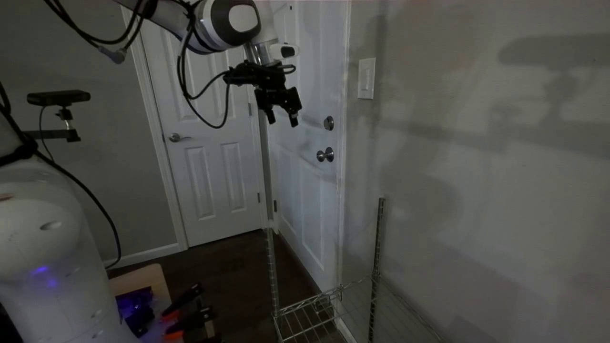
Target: Flip the switch on the wall
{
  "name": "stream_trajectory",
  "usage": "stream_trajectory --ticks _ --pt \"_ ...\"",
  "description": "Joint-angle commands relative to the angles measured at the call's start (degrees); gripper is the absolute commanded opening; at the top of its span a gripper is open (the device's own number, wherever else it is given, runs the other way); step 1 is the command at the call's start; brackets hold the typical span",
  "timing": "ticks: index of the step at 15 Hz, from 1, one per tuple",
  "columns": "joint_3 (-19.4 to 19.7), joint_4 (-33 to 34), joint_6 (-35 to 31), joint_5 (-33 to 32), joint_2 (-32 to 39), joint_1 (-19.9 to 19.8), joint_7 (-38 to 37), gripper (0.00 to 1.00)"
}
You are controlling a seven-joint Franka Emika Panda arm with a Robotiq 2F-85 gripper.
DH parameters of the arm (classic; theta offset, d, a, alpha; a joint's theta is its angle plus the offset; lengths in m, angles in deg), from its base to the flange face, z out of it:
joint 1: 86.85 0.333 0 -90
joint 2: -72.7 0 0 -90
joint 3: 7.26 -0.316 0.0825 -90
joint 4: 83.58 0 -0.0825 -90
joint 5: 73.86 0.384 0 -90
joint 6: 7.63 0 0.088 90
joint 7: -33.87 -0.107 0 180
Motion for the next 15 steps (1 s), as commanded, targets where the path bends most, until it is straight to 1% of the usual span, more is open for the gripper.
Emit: stream_trajectory --ticks 1,3,5,7,9,12,13,15 --pt "-1.42 -1.44 -8.73 -4.82 0.48 -1.49 -1.45 1.0" --pt "-1.94 -2.18 -14.46 -7.23 0.46 -2.2 -3.58 1.0" --pt "-2.98 -3.05 -19.9 -10.92 0.4 -3.9 -6.99 1.0" --pt "-4.39 -4.08 -24.74 -15.66 0.41 -6.32 -11.75 1.0" --pt "-6.22 -4.79 -28.14 -21.2 0.41 -9.54 -17.24 1.0" --pt "-8.18 -5.45 -30.2 -26.49 0.05 -13.35 -23.97 1.0" --pt "-6.66 -3.92 -27.9 -22.98 1.12 -10.89 -19.22 1.0" --pt "-7.31 -4.11 -28.44 -24.37 1.13 -12.22 -21.15 1.0"
